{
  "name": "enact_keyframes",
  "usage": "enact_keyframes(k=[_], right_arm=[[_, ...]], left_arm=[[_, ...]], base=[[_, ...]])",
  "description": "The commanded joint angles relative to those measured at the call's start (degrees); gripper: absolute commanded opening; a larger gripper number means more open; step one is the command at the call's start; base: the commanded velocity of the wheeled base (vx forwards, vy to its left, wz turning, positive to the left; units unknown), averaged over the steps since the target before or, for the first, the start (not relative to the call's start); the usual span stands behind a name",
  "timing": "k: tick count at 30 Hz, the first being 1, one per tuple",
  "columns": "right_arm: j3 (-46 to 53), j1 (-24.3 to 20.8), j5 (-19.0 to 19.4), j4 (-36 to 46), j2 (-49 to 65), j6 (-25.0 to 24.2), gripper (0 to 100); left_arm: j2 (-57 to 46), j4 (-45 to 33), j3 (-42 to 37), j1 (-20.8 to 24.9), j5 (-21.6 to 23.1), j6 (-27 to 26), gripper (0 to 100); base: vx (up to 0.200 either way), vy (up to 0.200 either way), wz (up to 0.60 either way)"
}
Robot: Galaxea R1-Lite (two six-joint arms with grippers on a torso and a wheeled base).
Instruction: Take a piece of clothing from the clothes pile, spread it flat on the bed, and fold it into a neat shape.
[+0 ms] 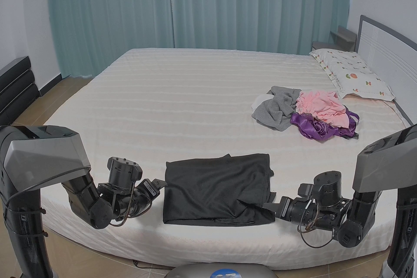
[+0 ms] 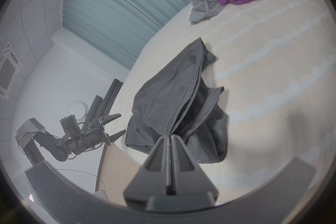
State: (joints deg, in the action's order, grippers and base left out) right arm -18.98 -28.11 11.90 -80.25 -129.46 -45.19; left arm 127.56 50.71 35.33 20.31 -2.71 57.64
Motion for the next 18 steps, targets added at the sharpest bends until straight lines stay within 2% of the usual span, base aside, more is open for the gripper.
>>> enact_keyframes(k=[1, 6, 12, 18], right_arm=[[1.84, 1.92, 0.06, -1.31, 3.17, 0.28, 0], [4.39, 2.71, 0.67, -1.58, 4.48, 0.63, 0], [5.71, 3.41, 0.93, -1.75, 4.31, 3.97, 0], [7.20, 4.29, 1.81, -3.60, 4.13, 5.29, 0]], left_arm=[[0.23, 0.00, 0.00, -0.01, -0.02, 0.02, 100], [0.23, 0.00, 0.00, -0.01, -0.02, 0.02, 100], [0.23, 0.00, 0.00, -0.09, -0.02, 0.02, 100], [0.23, 0.00, 0.00, -0.09, -0.02, 0.02, 100]], base=[[0.000, 0.000, 0.00], [0.000, 0.000, 0.00], [0.000, 0.000, 0.00], [0.000, 0.000, 0.00]])
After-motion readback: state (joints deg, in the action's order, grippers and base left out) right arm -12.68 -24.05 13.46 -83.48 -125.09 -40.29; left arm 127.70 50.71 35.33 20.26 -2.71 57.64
